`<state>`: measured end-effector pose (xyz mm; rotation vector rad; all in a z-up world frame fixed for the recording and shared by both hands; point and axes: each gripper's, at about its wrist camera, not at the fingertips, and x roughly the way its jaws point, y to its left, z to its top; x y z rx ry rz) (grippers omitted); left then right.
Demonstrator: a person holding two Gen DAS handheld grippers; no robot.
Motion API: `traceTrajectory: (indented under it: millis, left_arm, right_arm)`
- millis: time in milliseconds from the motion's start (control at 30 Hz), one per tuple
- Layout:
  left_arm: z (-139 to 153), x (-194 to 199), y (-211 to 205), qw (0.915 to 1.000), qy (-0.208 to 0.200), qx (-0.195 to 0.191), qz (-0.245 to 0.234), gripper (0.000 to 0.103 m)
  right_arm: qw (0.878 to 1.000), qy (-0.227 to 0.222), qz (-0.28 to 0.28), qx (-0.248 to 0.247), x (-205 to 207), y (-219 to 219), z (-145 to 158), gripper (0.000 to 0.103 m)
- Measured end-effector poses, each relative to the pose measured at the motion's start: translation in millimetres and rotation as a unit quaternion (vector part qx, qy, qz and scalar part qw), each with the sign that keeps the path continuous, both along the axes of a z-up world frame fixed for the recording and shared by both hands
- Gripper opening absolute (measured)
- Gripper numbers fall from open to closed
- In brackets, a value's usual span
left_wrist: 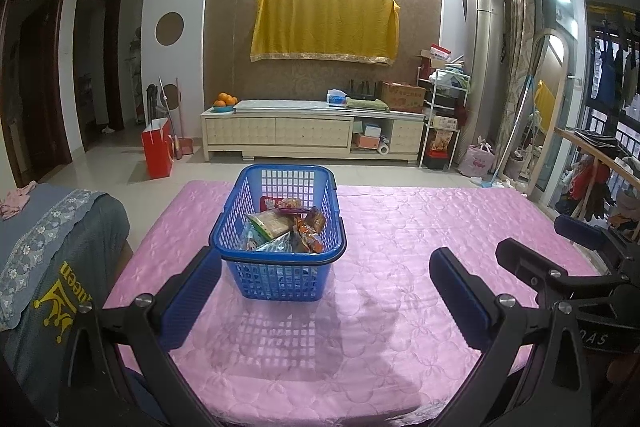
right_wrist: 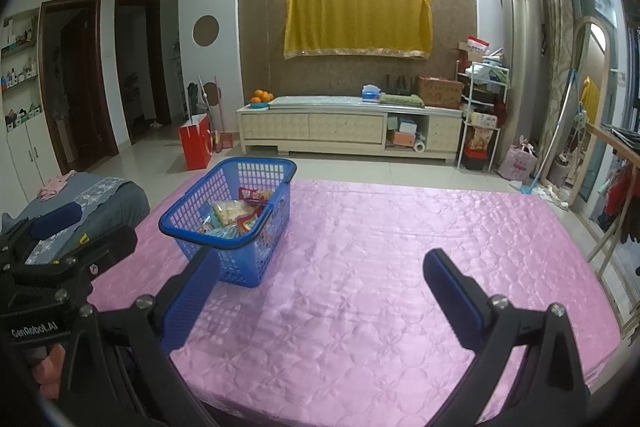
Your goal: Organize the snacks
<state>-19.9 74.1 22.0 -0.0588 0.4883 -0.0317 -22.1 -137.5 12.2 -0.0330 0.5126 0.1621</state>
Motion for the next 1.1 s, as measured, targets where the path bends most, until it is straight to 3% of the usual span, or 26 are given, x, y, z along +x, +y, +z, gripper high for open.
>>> traceTrajectory:
  millis: [1100]
  left_arm:
    - [-4.2,-0.8,3.0,1.0,0.008,-0.002,-0.003,0.103]
  right_arm:
    - [1.0,0.007,-0.001,0.001,0.3,-0.6,-2.1,0.103]
